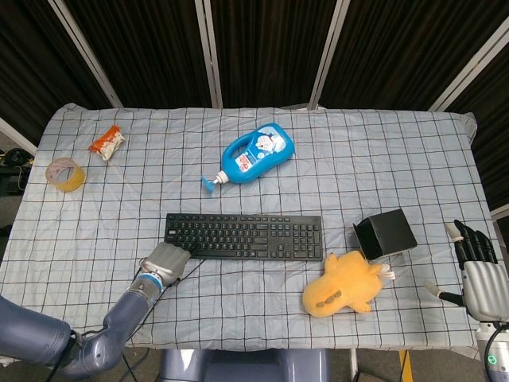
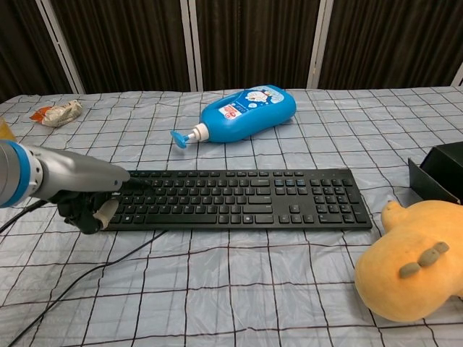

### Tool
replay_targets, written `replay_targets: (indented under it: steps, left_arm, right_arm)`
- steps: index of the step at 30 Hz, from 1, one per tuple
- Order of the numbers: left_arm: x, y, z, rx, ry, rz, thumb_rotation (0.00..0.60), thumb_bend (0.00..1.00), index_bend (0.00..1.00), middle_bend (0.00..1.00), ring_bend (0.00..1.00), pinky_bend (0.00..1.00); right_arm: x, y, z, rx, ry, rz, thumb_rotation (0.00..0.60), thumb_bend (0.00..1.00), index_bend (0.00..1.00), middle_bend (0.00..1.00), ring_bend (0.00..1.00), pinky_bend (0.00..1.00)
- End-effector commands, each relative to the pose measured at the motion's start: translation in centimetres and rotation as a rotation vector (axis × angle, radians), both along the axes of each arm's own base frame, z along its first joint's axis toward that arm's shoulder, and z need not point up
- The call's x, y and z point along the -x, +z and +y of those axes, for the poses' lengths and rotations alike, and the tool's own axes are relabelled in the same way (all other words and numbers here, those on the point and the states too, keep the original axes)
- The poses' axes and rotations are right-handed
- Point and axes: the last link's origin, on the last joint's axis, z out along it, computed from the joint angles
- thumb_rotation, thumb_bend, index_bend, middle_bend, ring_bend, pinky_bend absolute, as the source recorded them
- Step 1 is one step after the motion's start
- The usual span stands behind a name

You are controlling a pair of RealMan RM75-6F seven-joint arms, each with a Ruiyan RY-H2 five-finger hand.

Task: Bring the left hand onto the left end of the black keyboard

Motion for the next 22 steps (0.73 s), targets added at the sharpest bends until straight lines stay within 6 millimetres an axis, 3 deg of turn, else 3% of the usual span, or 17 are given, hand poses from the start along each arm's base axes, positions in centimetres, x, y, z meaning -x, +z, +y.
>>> replay_targets:
  steps: [1,3,5,7,10,16,22]
  left_arm:
    - [-0.8,3.7,-0.2,-0.184,-0.077,-0.178,0.6,0.72,0.0,0.46,0.42,0.31]
    - [-0.3,5.4,-1.1,-0.294,-0.14,-0.26,0.6,0.6,0.0,0.25,0.27,0.2]
    - [0.5,6.4,-1.7,-0.368,-0.186,-0.3,0.6,0.4,0.0,0.05,0.08,0.06]
    - [2.4,7.5,-3.1,-0.46,-0.248,-0.311,0.6,0.22,0.0,0.0,0.0,0.0]
    - [5.3,8.7,-4.9,-0.552,-0.291,-0.291,0.6,0.05,0.0,0.0,0.0,0.0]
    - [10.9,10.8,-7.5,-0.698,-0.289,-0.303,0.6,0.0,0.0,0.0,0.0,0.0]
    - [14.3,11.7,-8.3,-0.731,-0.239,-0.271,0.6,0.0,0.0,0.0,0.0,0.0]
  right_arm:
    - [0.0,0.0,0.0,0.0,0.001,0.001,0.6,0.05,0.0,0.0,0.0,0.04]
    - [0.0,0.0,0.0,0.0,0.002,0.003,0.6,0.05,0.0,0.0,0.0,0.04]
    - [0.0,0.0,0.0,0.003,0.002,0.006,0.6,0.05,0.0,0.0,0.0,0.04]
    - [-0.1,-0.1,0.0,0.003,0.004,0.01,0.6,0.05,0.0,0.0,0.0,0.04]
    - [-0.2,-0.2,0.0,0.003,0.007,0.019,0.6,0.05,0.0,0.0,0.0,0.04]
    - [-0.2,-0.3,0.0,0.01,0.001,0.031,0.6,0.05,0.0,0.0,0.0,0.04]
    - [-0.1,-0.3,-0.1,0.014,-0.008,0.04,0.6,0.05,0.0,0.0,0.0,0.04]
